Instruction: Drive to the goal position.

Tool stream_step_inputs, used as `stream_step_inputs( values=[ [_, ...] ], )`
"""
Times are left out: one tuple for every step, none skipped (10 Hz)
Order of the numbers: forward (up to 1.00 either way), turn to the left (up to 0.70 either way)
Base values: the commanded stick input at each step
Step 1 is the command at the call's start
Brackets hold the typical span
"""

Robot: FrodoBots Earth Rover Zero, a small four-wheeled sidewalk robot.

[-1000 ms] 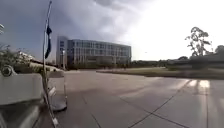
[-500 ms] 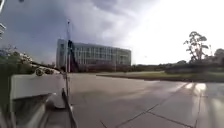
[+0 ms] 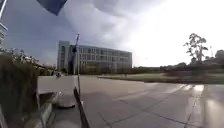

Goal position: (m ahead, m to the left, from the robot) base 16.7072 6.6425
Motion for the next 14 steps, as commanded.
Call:
stream_step_inputs(
  values=[
    [0.0,0.0],
    [0.0,0.0],
    [0.0,0.0],
    [0.0,0.0],
    [0.0,0.0],
    [0.0,0.0],
    [0.0,0.0],
    [0.0,0.0],
    [0.0,-0.7],
    [0.0,-0.7],
    [0.0,-0.7],
    [0.0,-0.7],
    [0.23,-0.58],
    [0.64,-0.38]
  ],
)
